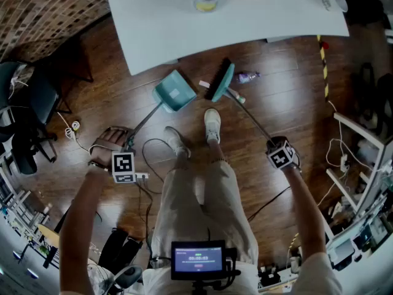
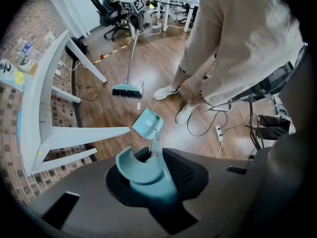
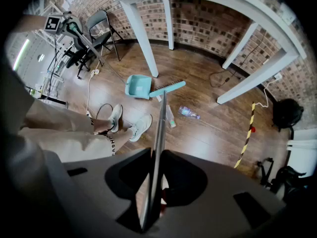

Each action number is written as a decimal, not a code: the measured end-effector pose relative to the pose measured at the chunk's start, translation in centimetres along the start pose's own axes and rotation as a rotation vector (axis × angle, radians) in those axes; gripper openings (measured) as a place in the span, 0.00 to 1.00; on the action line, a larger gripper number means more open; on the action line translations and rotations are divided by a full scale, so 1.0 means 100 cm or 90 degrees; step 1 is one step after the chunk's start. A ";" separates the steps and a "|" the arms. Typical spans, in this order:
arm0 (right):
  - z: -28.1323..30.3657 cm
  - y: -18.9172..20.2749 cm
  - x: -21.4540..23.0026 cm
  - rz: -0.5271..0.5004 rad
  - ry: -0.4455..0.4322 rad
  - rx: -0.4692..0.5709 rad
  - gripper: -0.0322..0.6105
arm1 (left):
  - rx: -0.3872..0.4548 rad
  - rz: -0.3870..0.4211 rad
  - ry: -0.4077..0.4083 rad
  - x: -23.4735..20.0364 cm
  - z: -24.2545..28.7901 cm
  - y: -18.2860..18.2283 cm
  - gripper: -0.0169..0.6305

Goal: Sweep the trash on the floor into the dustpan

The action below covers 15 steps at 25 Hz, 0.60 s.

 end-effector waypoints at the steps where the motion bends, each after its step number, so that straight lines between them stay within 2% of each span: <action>1: 0.009 -0.008 0.004 -0.007 0.003 -0.002 0.21 | -0.005 0.012 -0.006 -0.007 0.006 0.002 0.13; 7: 0.043 -0.020 0.006 -0.066 0.009 -0.059 0.21 | -0.017 0.079 0.006 -0.011 0.023 -0.005 0.13; 15: 0.077 -0.032 0.018 -0.125 0.050 -0.126 0.21 | -0.021 0.146 0.008 -0.017 0.039 -0.006 0.13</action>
Point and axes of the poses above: the fingertips, and each gripper's own axes: z forward along the fingers, x to its right, y out of its underside, the point moved 1 cm from there along -z, backward along the fingers, and after that the axes turned 2 degrees about -y, right-handed, at the moved point
